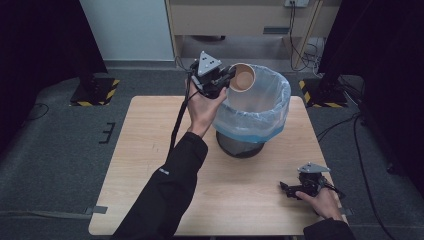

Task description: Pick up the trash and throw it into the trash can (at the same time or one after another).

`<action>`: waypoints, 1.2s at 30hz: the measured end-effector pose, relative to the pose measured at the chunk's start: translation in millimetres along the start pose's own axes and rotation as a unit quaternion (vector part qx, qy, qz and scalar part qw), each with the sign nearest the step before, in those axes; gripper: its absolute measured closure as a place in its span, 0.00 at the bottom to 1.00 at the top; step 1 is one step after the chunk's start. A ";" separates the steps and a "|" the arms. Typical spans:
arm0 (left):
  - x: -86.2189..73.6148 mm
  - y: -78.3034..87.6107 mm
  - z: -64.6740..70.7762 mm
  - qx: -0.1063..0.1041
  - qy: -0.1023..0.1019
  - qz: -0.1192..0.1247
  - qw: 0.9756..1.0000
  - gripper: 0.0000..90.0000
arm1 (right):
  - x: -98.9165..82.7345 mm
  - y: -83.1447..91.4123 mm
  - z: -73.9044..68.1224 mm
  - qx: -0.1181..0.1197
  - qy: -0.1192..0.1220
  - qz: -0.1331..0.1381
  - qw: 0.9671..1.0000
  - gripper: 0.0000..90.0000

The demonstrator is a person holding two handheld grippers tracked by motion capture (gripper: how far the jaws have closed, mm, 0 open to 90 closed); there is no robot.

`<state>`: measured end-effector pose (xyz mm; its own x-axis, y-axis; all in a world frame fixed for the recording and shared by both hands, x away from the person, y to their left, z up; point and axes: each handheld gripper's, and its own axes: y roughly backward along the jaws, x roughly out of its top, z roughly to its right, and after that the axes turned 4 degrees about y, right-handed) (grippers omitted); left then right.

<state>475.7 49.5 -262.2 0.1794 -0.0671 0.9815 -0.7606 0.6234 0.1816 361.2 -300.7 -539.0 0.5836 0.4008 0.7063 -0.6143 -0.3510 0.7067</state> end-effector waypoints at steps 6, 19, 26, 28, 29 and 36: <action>-8.6 -10.4 -3.0 0.003 0.011 -0.035 0.999 0.93 | 0.0 0.0 0.0 0.000 0.000 0.000 1.000 0.01; -16.5 9.1 -18.5 -0.037 0.047 -0.030 0.998 0.53 | 0.1 0.0 -0.2 0.000 -0.002 0.000 1.000 0.01; -26.4 71.6 -34.9 -0.030 0.041 -0.016 0.999 0.36 | 0.0 0.1 -0.2 0.000 -0.001 -0.001 1.000 0.01; -37.1 91.2 -39.6 -0.024 0.040 -0.025 0.999 0.32 | 0.0 0.2 0.0 0.000 0.000 -0.001 1.000 0.01; -42.3 98.7 -41.5 -0.023 0.040 -0.033 0.998 0.30 | 0.0 0.2 0.0 0.000 0.000 -0.001 1.000 0.01; -124.0 161.2 -61.5 0.000 0.056 -0.110 0.992 0.26 | -0.1 0.2 -0.2 0.000 0.000 -0.001 1.000 0.01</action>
<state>369.2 206.2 -358.4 0.4095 -0.1147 0.9051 -0.6949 0.6036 0.3909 361.0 -300.7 -538.9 0.5846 0.4024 0.7045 -0.6130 -0.3498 0.7084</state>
